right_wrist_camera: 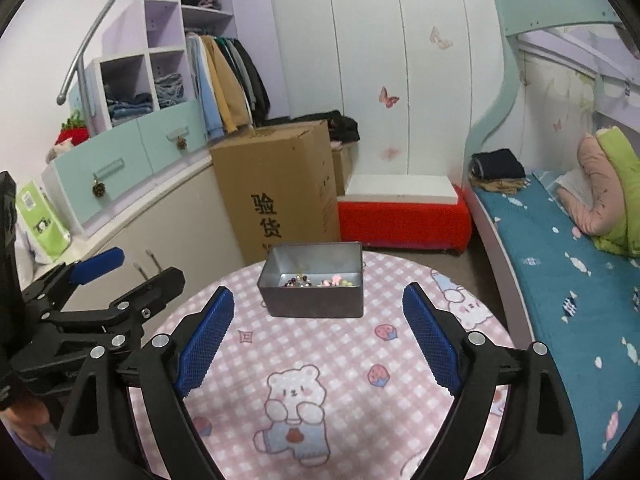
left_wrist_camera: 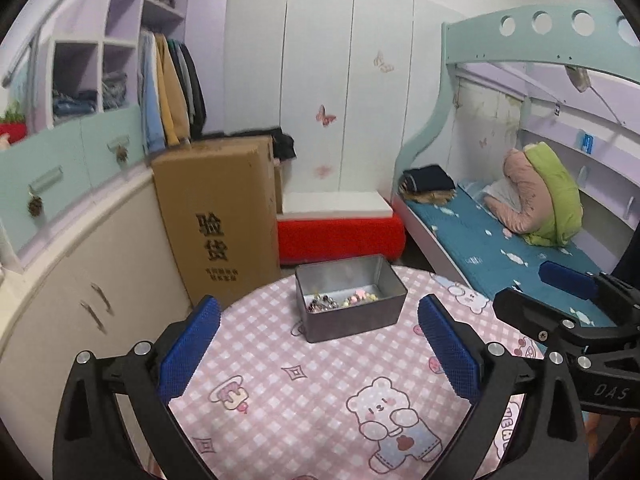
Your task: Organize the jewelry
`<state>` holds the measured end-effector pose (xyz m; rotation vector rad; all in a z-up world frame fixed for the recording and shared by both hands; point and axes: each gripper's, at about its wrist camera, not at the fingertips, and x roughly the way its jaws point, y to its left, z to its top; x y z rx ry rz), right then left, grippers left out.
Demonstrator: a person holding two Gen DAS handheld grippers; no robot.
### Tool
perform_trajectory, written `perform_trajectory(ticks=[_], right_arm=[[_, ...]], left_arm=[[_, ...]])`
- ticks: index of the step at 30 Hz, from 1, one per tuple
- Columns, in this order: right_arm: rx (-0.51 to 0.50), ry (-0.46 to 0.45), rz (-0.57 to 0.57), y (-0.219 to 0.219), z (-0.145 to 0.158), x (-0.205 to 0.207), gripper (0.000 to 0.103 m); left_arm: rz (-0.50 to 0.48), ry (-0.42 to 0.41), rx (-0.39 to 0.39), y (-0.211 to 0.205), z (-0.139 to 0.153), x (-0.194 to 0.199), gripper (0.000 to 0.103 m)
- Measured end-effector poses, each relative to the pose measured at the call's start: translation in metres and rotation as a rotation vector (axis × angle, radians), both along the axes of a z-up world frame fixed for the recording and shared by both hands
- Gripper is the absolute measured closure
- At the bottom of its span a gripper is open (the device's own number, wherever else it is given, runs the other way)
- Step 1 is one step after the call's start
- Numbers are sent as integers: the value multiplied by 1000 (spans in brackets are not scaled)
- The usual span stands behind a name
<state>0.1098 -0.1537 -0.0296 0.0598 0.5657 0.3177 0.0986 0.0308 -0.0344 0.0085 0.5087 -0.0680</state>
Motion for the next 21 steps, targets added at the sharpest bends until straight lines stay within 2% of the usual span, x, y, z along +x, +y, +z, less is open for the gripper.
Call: perform_trajectory(ticks=[10, 21], right_arm=[[-19, -143, -39, -11, 39, -64, 18], [-35, -272, -90, -22, 67, -111, 18]], left_arm=[[26, -161, 38, -12, 32, -60, 7], [18, -310, 30, -23, 54, -100, 7]])
